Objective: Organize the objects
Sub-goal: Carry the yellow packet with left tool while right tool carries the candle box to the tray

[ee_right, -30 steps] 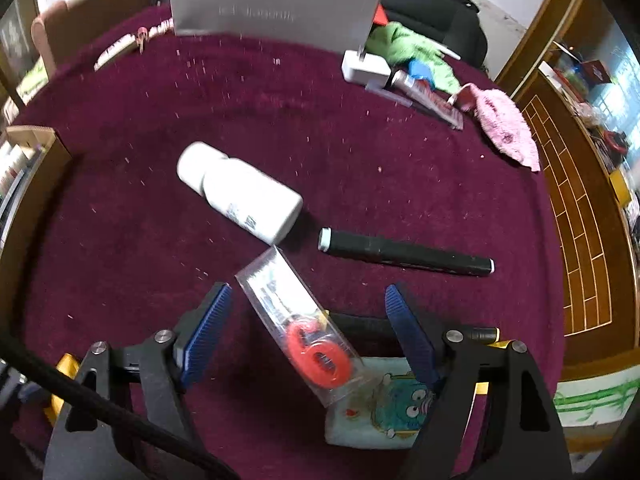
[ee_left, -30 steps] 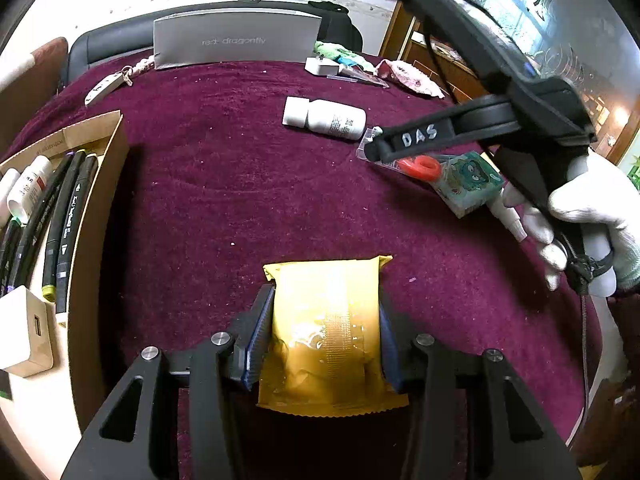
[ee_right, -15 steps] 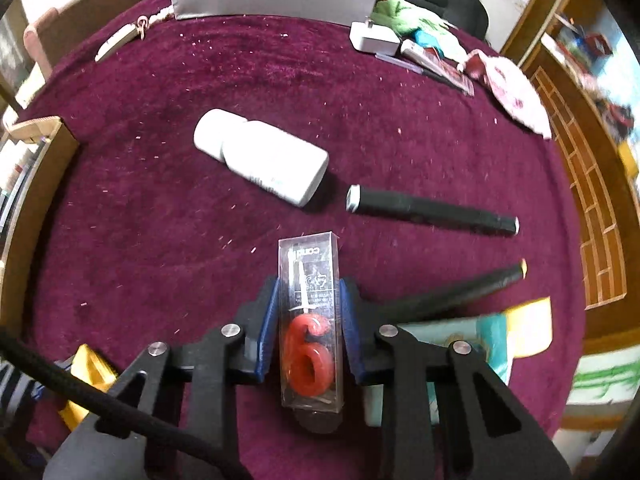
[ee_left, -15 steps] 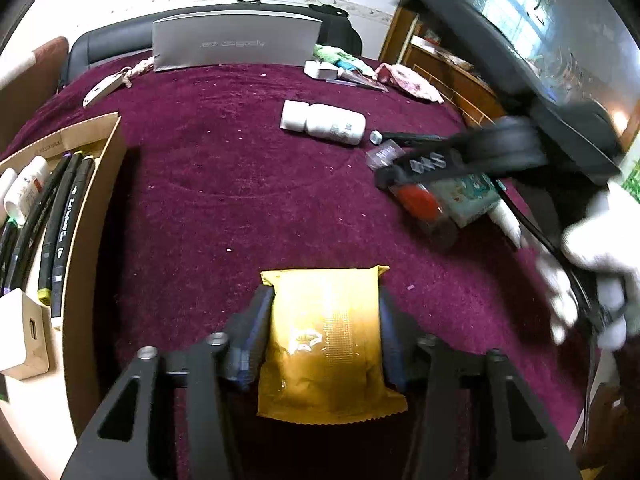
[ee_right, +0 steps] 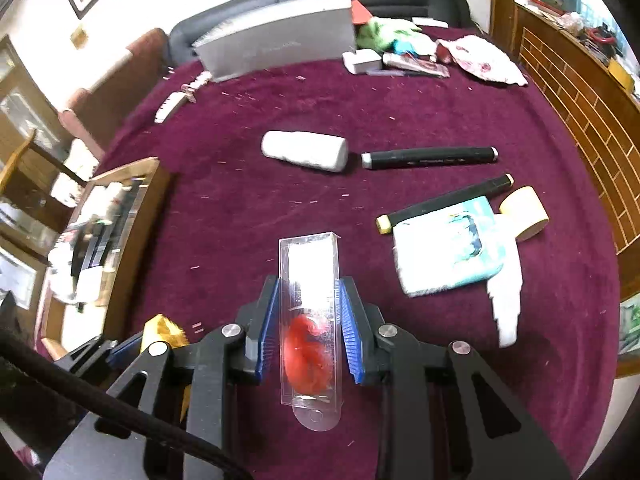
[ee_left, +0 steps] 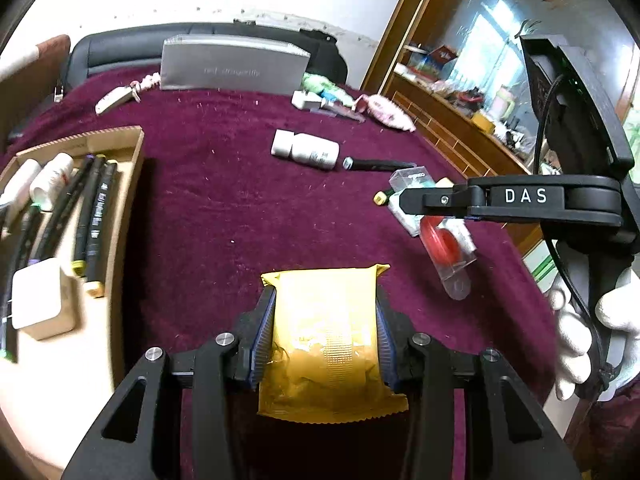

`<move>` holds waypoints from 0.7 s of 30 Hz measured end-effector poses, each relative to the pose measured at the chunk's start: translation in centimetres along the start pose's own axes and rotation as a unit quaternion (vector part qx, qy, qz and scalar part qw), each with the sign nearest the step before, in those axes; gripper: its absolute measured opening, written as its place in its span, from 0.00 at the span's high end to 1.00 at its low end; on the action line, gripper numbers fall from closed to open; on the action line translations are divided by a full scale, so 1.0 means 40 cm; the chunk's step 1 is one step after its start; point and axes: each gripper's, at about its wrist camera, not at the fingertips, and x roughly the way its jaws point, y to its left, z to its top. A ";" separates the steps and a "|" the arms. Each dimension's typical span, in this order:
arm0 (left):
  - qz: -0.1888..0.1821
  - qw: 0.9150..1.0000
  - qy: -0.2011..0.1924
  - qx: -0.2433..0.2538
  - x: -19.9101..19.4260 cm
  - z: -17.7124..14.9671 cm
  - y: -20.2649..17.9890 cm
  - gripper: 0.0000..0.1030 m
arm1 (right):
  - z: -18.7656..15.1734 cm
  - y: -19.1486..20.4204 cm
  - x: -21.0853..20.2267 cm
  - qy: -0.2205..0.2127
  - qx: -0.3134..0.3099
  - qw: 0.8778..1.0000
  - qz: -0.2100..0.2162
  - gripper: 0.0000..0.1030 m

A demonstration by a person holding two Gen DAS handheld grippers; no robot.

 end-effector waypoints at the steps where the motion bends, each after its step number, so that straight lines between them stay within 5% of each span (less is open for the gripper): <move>1: 0.000 1.000 -0.006 -0.001 -0.018 -0.003 0.002 0.62 | -0.008 0.014 -0.014 -0.005 -0.002 1.000 0.007 0.74; 11: 0.049 0.995 -0.063 -0.053 -0.208 -0.018 0.158 0.62 | -0.020 0.189 -0.064 -0.018 -0.027 0.995 0.098 0.74; 21: 0.131 0.981 -0.071 -0.125 -0.277 -0.058 0.396 0.62 | -0.022 0.393 0.023 0.025 -0.051 0.980 0.189 0.74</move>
